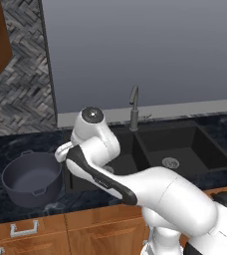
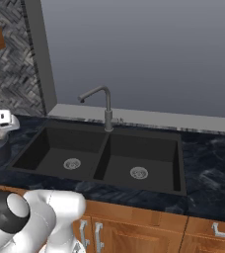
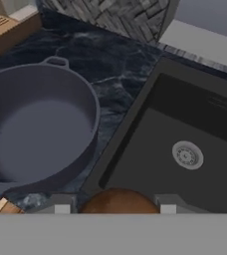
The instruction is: Dump the mushroom from the pot into the sink. Then turn on the water and wash the mushroom. Then turn off the water and put the mushroom back in the pot.
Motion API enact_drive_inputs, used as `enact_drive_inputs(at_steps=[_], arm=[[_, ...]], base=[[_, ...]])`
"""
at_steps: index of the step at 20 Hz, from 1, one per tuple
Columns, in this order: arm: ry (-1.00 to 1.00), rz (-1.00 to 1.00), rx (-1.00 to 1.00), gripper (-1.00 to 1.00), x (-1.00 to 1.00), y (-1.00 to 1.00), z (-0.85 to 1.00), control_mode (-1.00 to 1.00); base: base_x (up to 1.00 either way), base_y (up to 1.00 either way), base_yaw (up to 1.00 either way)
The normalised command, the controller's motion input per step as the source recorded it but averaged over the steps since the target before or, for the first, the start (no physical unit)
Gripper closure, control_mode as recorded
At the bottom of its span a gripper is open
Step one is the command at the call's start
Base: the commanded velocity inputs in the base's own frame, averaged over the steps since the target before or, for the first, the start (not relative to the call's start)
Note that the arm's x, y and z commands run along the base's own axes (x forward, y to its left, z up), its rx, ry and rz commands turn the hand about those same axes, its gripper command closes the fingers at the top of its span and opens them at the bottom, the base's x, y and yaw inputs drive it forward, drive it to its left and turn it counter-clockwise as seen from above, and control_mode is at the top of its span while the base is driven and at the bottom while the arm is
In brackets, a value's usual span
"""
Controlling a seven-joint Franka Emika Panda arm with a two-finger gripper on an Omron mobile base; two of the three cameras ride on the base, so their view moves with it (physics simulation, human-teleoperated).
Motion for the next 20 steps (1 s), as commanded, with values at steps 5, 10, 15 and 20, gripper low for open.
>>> enact_drive_inputs(at_steps=[5, 10, 15, 20], arm=[[0.0, 0.05, 0.0, 1.0, 0.08, 0.56, 0.0, -1.0], [0.01, 0.06, 0.0, 1.0, 0.0, 0.54, -0.04, -1.0], [0.08, 0.03, -0.01, 1.0, 0.01, 0.54, -0.35, -1.0], [0.06, 0.02, -0.02, 1.0, 0.04, 0.43, -0.42, -1.0]], base=[[0.0, 0.0, 0.0], [0.0, 0.0, 0.0], [0.0, 0.0, 0.0], [0.0, 0.0, 0.0]])
